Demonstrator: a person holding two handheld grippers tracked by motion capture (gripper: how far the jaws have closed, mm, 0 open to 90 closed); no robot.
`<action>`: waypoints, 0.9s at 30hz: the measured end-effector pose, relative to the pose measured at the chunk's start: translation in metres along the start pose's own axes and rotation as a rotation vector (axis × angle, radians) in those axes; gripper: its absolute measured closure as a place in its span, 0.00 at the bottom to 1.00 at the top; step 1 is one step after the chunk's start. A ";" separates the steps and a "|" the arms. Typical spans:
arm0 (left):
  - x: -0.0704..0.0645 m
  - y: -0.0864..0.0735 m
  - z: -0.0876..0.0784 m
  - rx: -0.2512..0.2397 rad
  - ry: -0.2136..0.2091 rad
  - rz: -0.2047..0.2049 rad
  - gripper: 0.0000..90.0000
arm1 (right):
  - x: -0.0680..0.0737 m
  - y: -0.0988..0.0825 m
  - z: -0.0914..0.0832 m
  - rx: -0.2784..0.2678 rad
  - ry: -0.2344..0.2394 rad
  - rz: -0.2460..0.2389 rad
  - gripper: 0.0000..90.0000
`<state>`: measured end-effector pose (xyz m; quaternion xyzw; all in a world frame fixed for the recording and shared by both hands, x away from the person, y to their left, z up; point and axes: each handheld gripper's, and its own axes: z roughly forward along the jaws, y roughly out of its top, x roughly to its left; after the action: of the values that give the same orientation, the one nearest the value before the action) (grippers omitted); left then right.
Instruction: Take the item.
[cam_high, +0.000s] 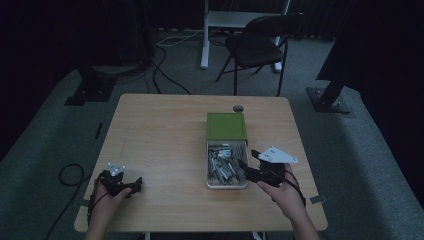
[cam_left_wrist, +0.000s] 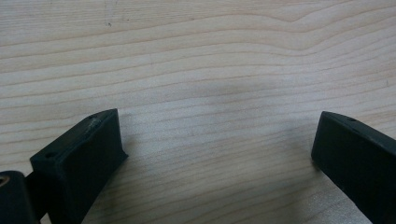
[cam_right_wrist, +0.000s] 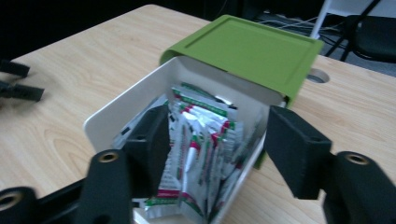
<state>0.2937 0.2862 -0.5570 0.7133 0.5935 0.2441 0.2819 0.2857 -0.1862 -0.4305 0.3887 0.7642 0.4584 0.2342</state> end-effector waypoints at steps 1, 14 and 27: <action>0.000 0.000 0.000 0.000 0.000 0.000 0.03 | 0.002 0.000 0.001 0.008 0.004 -0.002 0.49; 0.000 0.000 0.000 0.000 0.000 0.000 0.03 | 0.026 -0.010 0.023 0.062 0.063 -0.064 0.66; 0.000 0.000 0.000 0.000 0.000 0.000 0.03 | 0.043 -0.030 0.042 0.138 0.112 -0.152 0.76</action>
<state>0.2937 0.2862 -0.5570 0.7132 0.5935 0.2442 0.2819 0.2791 -0.1383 -0.4767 0.3186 0.8330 0.4067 0.1981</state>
